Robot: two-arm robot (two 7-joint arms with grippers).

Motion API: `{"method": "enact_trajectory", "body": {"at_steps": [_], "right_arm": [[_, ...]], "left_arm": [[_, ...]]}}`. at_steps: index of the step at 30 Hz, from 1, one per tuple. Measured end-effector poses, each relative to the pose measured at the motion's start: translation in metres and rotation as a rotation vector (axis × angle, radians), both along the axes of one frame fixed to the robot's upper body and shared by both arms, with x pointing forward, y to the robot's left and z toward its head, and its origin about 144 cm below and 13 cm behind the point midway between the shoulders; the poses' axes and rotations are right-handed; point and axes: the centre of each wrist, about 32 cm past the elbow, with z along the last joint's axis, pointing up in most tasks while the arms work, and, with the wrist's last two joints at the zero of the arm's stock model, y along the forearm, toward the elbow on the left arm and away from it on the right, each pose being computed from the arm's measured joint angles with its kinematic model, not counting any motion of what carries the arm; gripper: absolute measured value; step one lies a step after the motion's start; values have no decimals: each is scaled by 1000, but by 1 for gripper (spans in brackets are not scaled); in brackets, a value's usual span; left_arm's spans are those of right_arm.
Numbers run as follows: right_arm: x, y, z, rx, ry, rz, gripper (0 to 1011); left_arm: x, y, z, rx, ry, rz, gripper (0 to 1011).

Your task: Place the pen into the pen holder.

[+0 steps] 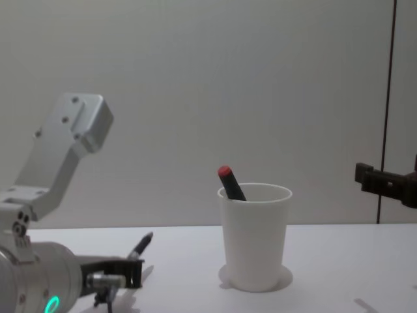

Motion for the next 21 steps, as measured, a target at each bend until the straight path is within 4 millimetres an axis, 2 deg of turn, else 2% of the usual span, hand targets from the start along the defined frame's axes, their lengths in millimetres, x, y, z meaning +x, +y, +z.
{"method": "enact_trajectory", "body": {"at_steps": [21], "right_arm": [[0,0,0,0,0,0,1001]], "left_arm": [[-5,30,4,-81,-301,3,144]]}}
